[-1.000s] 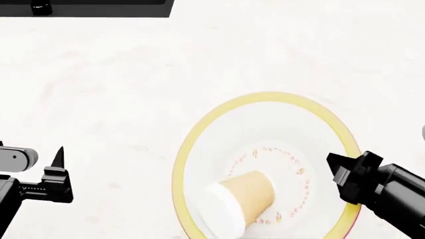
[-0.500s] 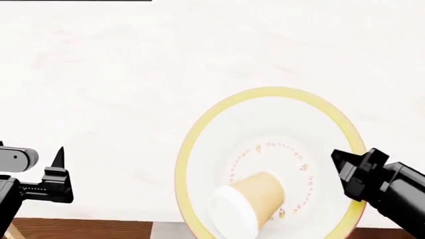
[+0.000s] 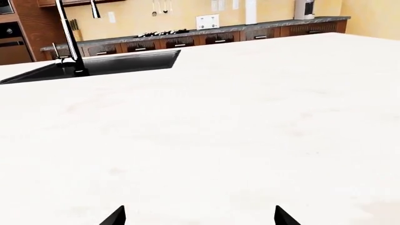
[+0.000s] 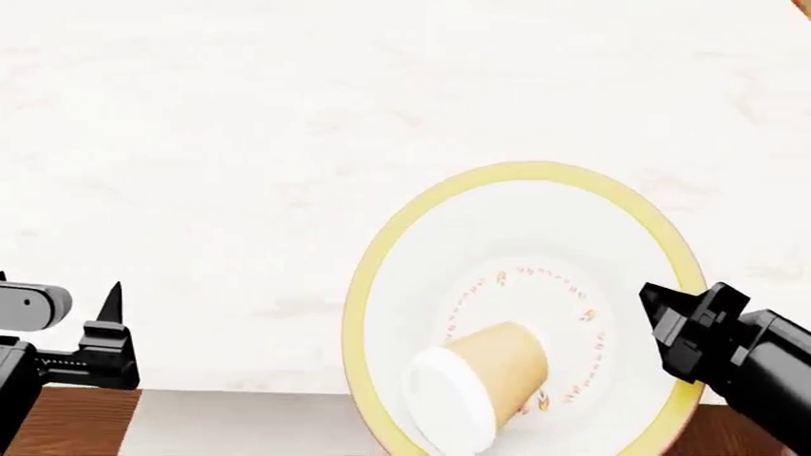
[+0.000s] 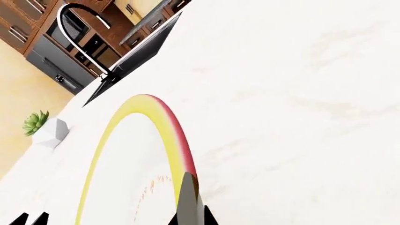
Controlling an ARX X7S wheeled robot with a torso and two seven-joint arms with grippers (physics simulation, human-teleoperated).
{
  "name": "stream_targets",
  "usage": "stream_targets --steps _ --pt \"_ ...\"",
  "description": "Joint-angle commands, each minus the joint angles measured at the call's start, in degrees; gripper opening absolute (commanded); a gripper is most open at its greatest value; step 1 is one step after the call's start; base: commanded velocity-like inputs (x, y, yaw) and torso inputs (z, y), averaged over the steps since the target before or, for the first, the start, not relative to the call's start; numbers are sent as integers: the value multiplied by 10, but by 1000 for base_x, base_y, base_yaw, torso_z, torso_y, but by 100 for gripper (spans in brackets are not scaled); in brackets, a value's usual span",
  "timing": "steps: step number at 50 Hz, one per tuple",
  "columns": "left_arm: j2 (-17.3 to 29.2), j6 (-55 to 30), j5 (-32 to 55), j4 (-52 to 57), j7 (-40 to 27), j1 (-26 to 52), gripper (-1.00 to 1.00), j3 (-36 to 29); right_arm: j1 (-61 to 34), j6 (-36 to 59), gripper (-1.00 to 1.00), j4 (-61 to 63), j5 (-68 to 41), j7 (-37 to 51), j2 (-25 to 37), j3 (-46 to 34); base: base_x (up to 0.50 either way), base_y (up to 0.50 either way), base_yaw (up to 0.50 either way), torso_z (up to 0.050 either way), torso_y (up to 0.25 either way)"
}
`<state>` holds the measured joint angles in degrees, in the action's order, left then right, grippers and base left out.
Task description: Place the cup inside the bowl on the dining table and move the bowl to any counter.
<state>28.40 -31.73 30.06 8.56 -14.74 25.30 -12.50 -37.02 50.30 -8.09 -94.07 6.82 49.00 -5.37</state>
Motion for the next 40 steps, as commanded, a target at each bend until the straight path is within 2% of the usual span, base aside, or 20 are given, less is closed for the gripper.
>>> stream_targets --steps 1,40 --pt "1 3 1 1 0 -3 100 0 1 -17 -100 3 -3 -11 -3 13 0 -500 0 0 0" --pt "1 4 3 -1 -2 -1 100 -3 24 -34 -100 10 -3 -13 0 23 0 -500 0 0 0"
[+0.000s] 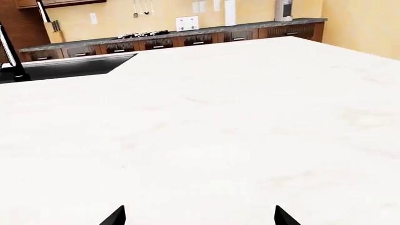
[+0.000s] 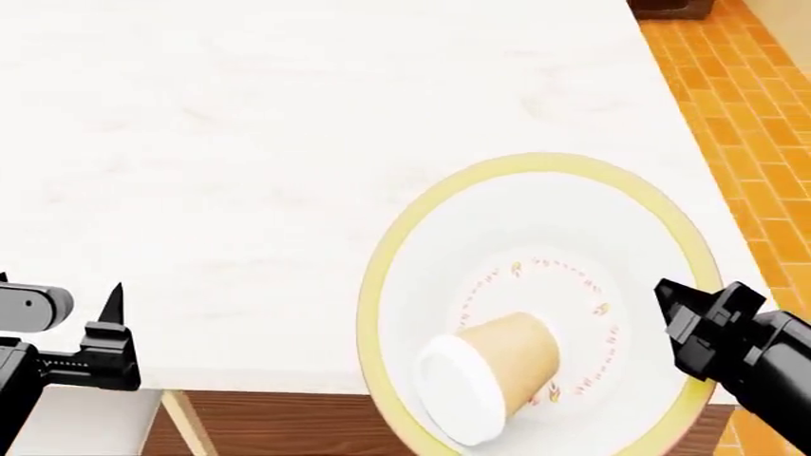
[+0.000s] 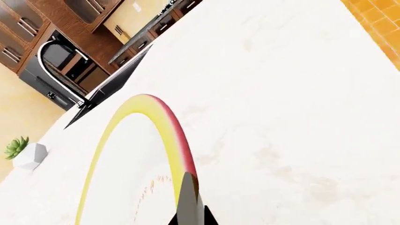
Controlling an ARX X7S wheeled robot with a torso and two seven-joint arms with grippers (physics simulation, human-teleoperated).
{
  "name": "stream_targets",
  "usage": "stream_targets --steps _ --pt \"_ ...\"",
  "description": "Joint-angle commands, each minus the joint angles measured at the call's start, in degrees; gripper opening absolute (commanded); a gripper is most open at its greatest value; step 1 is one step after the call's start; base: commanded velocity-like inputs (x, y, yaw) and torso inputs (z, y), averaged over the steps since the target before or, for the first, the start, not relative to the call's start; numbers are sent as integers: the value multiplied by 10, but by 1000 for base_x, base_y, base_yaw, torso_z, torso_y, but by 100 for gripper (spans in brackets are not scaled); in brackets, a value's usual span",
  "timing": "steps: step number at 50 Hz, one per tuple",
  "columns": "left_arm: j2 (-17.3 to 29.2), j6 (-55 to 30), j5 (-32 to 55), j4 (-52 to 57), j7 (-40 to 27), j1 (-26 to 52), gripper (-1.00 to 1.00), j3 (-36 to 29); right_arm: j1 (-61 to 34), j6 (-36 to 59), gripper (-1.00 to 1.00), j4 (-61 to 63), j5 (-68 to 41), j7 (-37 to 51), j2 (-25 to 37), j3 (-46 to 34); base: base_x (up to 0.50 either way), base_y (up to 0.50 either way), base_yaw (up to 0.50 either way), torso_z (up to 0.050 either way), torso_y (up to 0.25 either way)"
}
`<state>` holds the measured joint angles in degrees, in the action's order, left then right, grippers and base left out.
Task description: Place the cup inside the bowl on the dining table and move the bowl to any counter.
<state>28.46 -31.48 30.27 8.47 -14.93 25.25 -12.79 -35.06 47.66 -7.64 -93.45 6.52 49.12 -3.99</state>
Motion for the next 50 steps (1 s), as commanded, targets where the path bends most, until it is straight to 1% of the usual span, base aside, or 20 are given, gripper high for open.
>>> stream_targets --steps 1,27,39,50 --pt "1 2 1 0 1 -2 100 1 5 -8 -100 6 -8 -10 -1 9 0 -500 0 0 0" --pt "-4 0 -1 -4 -4 7 100 -7 10 -15 -100 6 -8 -14 0 12 0 -500 0 1 0" --pt "5 5 5 -1 1 -3 100 0 16 -23 -100 7 -2 -20 -2 13 13 -500 0 0 1" --pt "2 5 3 -3 0 -1 100 -4 20 -28 -100 6 2 -24 -2 14 25 -500 0 0 0"
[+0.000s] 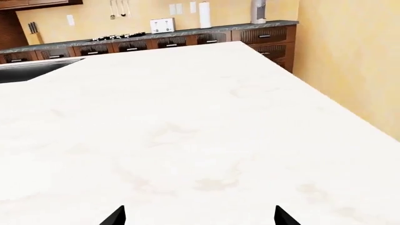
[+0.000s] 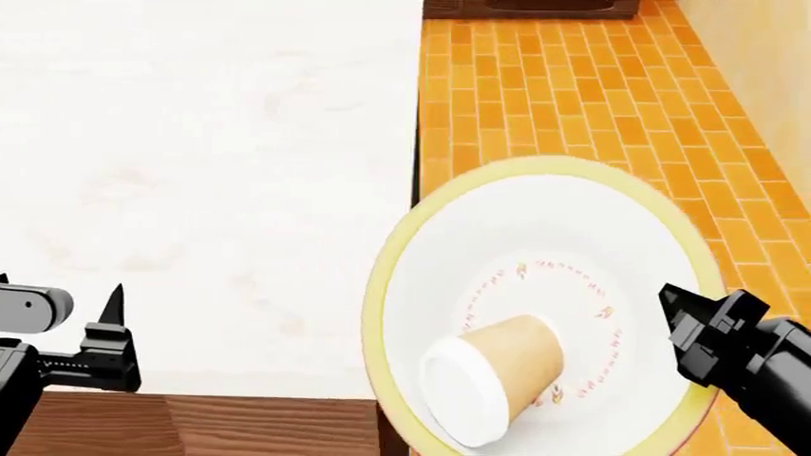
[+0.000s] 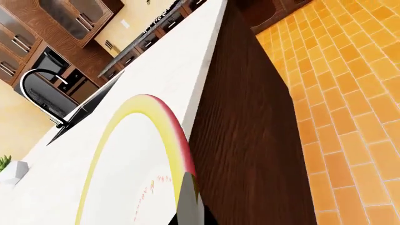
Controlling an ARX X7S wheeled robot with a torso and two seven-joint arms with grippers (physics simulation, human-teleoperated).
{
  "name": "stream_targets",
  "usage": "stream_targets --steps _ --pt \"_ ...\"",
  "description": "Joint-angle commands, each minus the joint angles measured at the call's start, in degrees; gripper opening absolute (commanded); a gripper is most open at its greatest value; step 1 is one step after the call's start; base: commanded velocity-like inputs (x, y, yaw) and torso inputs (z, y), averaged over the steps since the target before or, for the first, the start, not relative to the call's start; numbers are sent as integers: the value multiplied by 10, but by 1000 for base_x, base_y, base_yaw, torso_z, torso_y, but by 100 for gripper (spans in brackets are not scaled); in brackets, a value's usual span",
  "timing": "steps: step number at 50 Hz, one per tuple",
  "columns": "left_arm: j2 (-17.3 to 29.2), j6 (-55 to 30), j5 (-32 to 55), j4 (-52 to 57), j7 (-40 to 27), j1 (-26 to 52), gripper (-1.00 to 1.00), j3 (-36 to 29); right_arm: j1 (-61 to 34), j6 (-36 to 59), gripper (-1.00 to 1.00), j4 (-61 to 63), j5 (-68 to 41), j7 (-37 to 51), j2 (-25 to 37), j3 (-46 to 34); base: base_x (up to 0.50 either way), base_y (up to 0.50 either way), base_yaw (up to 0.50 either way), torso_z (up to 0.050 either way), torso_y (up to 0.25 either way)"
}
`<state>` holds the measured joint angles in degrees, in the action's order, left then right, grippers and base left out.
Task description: Place the cup inside the bowl on the dining table and move the bowl to any counter.
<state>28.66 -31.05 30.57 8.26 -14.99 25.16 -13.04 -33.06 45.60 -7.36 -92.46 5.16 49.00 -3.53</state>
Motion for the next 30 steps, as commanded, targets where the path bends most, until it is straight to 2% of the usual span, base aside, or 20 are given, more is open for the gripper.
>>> stream_targets --steps 1,18,30 --pt "0 2 0 -2 1 0 100 -2 2 -9 -100 3 -7 -11 -1 9 54 -500 0 0 0" --pt "3 2 2 0 1 0 100 -3 4 -15 -100 -10 3 -21 -3 6 96 -500 0 0 1" --pt "3 4 3 1 2 1 100 -3 -5 -24 -100 -17 22 -34 -9 -1 299 -472 0 0 1"
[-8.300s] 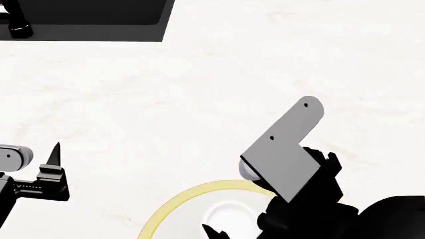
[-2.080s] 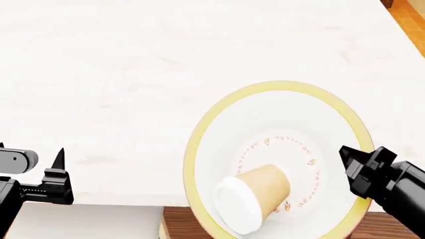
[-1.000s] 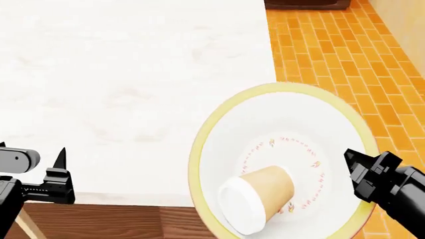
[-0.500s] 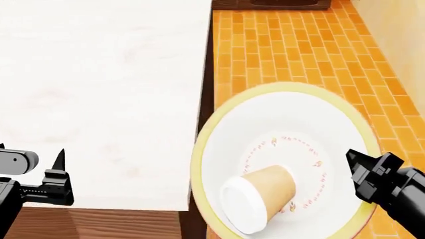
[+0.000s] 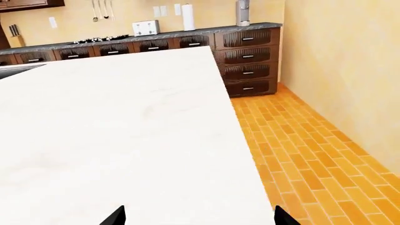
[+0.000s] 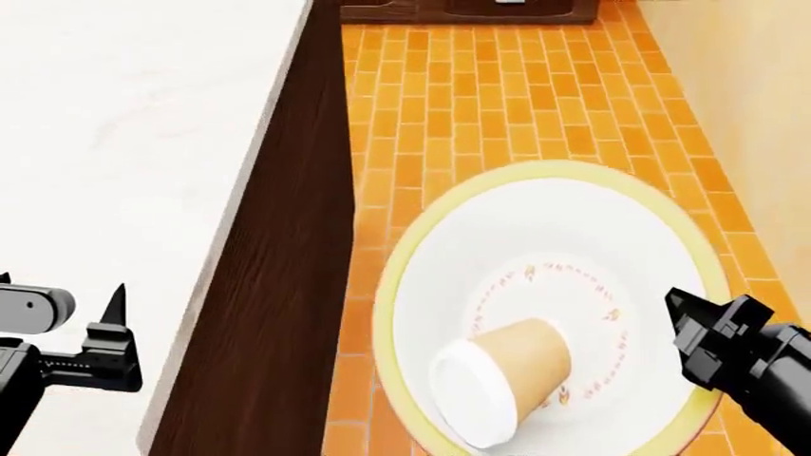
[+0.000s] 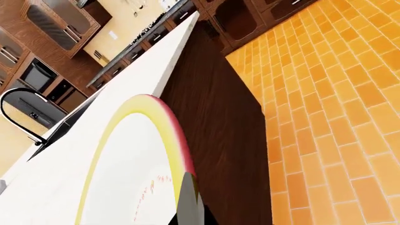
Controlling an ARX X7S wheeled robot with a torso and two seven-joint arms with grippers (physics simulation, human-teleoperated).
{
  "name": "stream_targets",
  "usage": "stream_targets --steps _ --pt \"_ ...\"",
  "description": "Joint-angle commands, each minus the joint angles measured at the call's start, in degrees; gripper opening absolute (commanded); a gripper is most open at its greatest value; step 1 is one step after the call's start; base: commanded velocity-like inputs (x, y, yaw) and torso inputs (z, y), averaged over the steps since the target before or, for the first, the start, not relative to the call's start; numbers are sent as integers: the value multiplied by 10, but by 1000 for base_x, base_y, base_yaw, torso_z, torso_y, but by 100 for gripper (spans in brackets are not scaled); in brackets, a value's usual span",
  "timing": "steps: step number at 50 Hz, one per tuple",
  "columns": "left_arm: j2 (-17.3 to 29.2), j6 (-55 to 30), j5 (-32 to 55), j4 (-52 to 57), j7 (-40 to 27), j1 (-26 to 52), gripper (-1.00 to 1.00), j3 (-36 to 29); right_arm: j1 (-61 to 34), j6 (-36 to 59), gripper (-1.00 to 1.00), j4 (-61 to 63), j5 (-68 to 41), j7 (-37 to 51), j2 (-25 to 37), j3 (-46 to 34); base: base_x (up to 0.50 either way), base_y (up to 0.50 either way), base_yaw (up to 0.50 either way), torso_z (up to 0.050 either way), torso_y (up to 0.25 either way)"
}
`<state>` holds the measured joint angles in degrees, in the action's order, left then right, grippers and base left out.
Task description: Place the cup inside the bowl on the dining table and move the bowl to any counter.
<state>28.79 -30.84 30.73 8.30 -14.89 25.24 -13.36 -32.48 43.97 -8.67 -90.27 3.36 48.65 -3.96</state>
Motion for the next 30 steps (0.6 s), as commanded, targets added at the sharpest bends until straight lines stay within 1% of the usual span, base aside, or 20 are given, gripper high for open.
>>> stream_targets --steps 1,11,21,30 --pt "1 2 1 0 1 -1 100 0 -13 -9 -100 -3 4 -19 -6 1 336 -446 0 0 10" --pt "0 2 -1 -4 0 1 100 -3 -12 -16 -100 -6 6 -18 -10 3 423 -359 0 0 1" --pt "-3 3 -3 -9 0 7 100 -7 -20 -14 -100 -8 9 -23 -12 -2 466 -293 0 0 1" --pt "-4 2 -3 -10 -1 8 100 -9 -29 -19 -100 -17 14 -27 -19 -5 500 -74 0 1 2"
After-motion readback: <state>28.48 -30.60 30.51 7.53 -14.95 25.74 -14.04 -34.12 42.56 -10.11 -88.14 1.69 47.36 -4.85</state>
